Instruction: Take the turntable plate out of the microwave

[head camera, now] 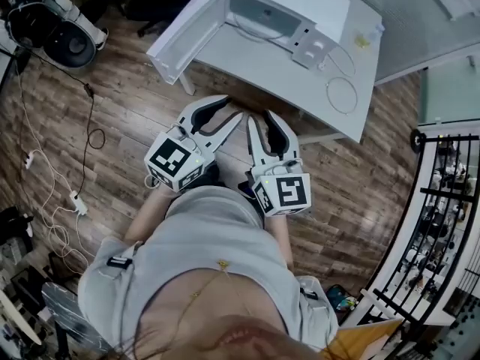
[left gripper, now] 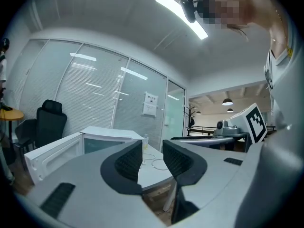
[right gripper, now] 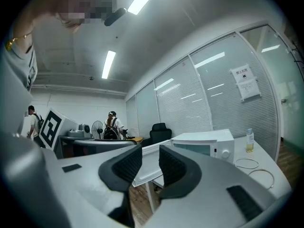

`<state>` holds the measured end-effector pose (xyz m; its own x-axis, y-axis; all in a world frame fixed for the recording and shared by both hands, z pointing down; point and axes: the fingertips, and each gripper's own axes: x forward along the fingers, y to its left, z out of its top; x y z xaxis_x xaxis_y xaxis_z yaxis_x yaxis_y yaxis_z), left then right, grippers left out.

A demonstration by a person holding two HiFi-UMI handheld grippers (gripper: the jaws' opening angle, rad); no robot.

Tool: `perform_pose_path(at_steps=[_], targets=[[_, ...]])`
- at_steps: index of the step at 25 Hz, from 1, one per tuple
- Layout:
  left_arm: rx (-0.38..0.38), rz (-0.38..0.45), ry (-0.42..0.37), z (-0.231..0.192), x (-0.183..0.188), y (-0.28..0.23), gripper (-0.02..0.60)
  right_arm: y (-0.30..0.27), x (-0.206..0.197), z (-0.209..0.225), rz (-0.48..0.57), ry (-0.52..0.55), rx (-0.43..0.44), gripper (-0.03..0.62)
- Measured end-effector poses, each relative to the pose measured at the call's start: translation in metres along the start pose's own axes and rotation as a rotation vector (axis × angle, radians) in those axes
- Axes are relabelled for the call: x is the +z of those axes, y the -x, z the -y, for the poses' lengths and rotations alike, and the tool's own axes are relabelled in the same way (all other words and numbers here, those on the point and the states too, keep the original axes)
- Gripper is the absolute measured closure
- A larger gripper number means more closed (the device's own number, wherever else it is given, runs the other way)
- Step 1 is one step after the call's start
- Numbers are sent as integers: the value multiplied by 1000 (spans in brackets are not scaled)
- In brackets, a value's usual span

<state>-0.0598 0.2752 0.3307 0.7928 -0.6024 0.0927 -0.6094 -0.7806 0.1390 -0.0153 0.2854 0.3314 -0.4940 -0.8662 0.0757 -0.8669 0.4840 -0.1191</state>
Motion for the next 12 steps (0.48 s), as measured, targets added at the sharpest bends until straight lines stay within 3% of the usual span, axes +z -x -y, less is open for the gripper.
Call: perform_pose_path(at_steps=[12], targets=[[-60,-22,0,-60,4,-10,445,-64,-1,2,-21,13,-47,476]])
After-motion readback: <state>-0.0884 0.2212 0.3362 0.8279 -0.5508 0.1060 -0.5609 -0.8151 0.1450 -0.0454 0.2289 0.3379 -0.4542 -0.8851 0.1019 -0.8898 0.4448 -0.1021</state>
